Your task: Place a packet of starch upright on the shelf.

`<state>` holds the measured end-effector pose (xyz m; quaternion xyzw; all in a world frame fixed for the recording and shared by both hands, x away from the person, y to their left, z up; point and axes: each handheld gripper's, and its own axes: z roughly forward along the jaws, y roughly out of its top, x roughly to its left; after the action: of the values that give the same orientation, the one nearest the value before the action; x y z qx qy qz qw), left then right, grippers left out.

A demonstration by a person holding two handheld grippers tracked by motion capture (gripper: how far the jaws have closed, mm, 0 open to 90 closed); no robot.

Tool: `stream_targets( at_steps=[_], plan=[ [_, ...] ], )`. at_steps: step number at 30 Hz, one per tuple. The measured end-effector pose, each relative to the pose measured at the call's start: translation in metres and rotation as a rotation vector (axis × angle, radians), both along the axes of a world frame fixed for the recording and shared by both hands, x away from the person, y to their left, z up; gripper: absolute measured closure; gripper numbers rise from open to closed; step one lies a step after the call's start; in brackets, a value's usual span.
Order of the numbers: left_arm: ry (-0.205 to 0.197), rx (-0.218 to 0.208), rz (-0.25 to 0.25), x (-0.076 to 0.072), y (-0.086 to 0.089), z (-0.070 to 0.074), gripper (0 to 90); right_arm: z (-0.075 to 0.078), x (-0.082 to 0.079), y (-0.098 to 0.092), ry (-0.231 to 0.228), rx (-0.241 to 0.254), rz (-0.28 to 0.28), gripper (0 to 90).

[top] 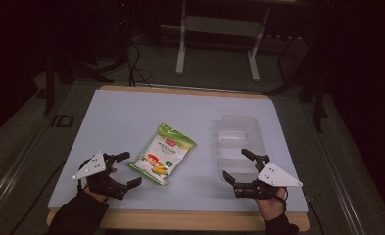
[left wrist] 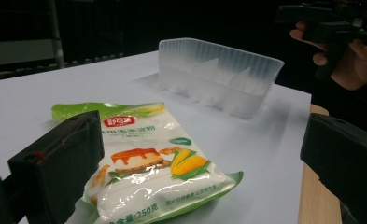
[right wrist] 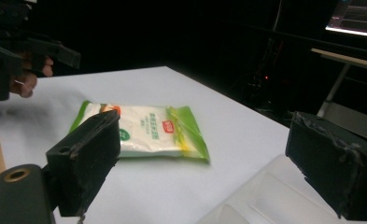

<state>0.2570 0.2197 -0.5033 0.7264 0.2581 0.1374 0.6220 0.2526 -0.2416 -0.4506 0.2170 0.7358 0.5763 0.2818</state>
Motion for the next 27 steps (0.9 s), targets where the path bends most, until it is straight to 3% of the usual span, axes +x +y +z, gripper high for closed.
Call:
stream_targets(
  at_steps=[11,18,25,27],
  plan=[
    [0.011,0.011,-0.001,0.001,0.0,-0.001,0.2,0.001,-0.003,0.003,-0.046,-0.01,0.02,11.5],
    [0.011,0.0,-0.004,0.001,-0.002,0.001,0.2,0.001,-0.003,0.004,-0.014,-0.01,0.03,11.3],
    [0.03,-0.003,-0.028,0.001,-0.009,0.007,0.2,0.003,-0.005,0.004,-0.029,-0.007,0.024,11.3],
    [0.023,0.015,-0.031,0.002,-0.011,0.011,0.2,0.003,-0.005,0.005,-0.028,-0.003,0.024,11.3]
  ],
)
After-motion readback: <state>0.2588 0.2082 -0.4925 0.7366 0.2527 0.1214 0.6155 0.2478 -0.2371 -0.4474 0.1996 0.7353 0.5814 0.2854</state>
